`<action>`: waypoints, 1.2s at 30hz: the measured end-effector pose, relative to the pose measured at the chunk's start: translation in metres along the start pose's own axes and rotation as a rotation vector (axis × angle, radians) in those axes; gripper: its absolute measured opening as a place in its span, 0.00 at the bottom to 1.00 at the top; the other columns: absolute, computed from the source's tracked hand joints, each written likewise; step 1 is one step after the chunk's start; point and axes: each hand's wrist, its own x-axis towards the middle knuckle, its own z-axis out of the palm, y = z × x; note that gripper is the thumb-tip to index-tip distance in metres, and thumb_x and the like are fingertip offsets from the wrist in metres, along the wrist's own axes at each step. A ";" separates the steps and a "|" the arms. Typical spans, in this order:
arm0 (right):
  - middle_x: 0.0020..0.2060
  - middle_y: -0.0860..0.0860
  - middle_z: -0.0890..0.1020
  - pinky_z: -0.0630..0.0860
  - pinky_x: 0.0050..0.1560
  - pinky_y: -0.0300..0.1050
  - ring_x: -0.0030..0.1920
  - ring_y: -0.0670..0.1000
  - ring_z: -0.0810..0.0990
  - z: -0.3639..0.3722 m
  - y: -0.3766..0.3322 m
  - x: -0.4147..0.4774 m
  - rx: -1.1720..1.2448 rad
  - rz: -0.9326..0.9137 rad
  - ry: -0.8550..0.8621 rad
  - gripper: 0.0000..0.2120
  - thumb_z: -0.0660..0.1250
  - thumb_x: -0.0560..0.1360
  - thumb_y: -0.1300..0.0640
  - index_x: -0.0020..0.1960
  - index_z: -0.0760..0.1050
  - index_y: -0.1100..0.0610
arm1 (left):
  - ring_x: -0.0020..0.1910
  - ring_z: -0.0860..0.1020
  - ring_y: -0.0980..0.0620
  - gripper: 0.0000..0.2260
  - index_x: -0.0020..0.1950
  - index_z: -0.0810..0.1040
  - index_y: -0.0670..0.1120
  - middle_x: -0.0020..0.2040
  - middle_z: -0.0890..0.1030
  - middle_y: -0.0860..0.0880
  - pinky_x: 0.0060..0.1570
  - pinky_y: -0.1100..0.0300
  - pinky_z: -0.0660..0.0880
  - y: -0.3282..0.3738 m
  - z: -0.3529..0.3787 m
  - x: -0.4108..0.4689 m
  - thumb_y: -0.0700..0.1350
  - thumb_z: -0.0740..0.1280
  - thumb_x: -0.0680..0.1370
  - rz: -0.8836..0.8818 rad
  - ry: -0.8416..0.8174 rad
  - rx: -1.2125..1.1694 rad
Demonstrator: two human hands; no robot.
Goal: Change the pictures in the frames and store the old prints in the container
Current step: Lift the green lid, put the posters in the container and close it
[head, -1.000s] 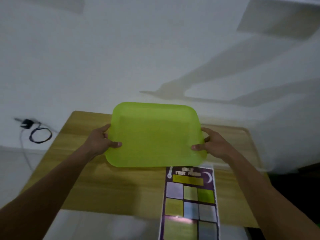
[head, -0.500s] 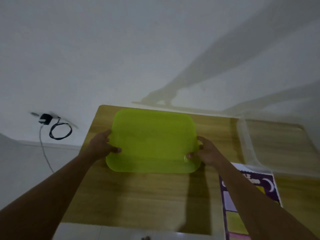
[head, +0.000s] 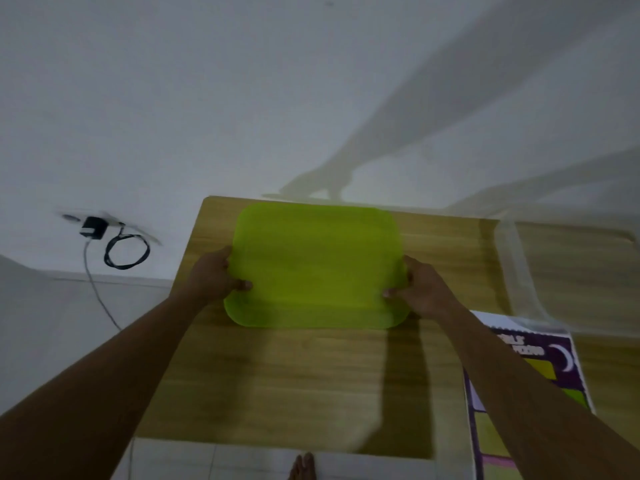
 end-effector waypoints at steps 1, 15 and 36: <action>0.60 0.53 0.82 0.74 0.48 0.42 0.55 0.53 0.81 -0.002 -0.003 -0.005 -0.007 -0.013 -0.001 0.33 0.80 0.67 0.57 0.69 0.73 0.56 | 0.56 0.77 0.40 0.34 0.70 0.71 0.46 0.58 0.78 0.40 0.45 0.56 0.68 0.001 0.001 -0.004 0.42 0.79 0.66 0.010 0.020 0.015; 0.64 0.55 0.77 0.69 0.52 0.40 0.60 0.54 0.77 -0.082 0.073 -0.139 -0.177 0.133 0.051 0.24 0.68 0.77 0.50 0.69 0.71 0.59 | 0.50 0.82 0.48 0.19 0.62 0.79 0.40 0.52 0.83 0.43 0.54 0.58 0.73 0.134 0.141 -0.156 0.49 0.72 0.74 0.248 0.065 -0.057; 0.56 0.60 0.74 0.73 0.52 0.49 0.56 0.62 0.74 -0.085 0.241 -0.209 -0.254 0.281 0.272 0.17 0.70 0.72 0.62 0.60 0.72 0.61 | 0.46 0.79 0.45 0.16 0.54 0.82 0.44 0.49 0.81 0.44 0.46 0.55 0.77 0.202 0.340 -0.244 0.45 0.76 0.67 0.275 0.031 0.086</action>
